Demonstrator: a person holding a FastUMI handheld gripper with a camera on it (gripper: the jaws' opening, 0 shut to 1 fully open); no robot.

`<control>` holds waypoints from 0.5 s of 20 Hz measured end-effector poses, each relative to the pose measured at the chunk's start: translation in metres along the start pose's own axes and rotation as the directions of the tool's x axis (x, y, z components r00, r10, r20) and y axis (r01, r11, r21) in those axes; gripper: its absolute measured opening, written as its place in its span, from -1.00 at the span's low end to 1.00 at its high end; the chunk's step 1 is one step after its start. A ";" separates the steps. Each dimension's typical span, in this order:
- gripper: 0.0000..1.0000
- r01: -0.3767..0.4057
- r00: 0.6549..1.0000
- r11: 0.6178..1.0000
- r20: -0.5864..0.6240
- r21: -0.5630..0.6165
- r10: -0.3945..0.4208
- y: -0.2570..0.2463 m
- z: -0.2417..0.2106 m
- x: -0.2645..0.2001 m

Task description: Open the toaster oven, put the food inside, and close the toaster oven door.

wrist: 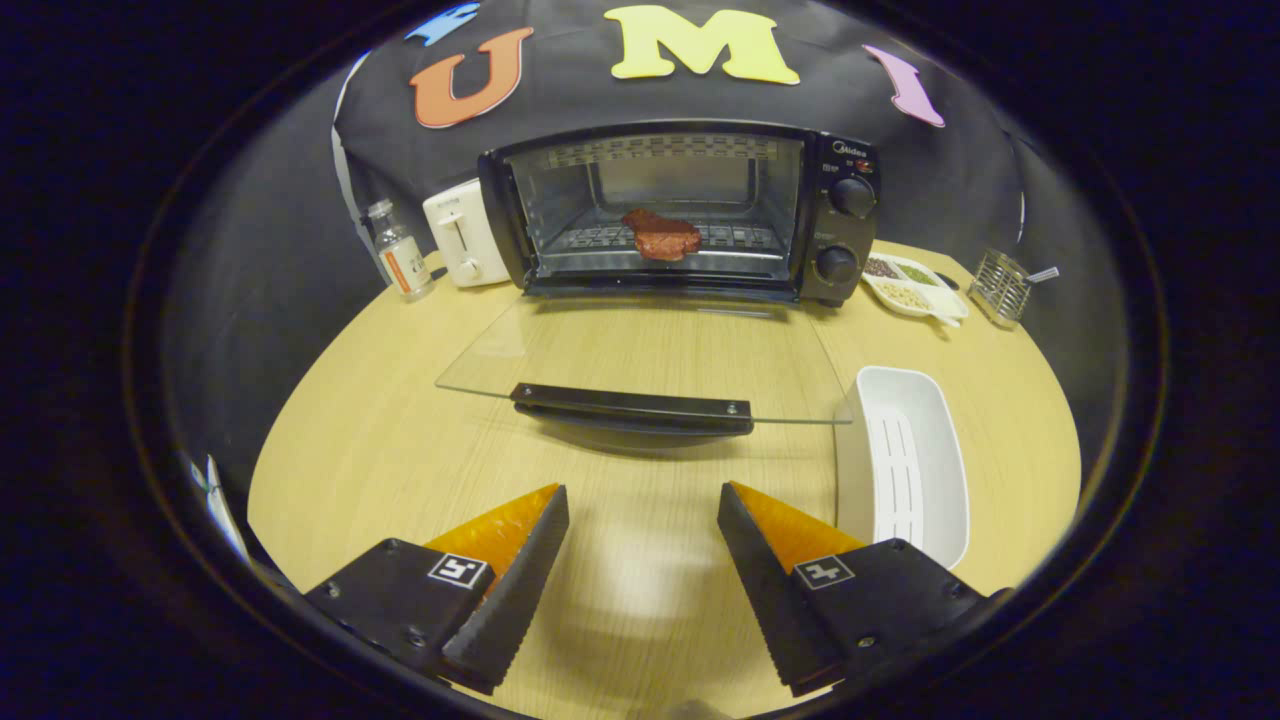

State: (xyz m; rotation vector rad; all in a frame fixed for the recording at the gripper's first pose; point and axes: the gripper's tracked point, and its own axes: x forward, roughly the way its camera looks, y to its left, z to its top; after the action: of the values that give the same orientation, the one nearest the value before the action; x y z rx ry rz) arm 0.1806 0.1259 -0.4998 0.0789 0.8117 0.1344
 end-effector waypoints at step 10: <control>0.93 0.038 0.999 0.999 -0.011 -0.019 -0.039 0.001 0.019 0.033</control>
State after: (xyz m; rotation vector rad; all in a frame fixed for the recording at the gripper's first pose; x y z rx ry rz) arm 0.2163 0.1318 -0.5102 0.0451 0.8229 0.1061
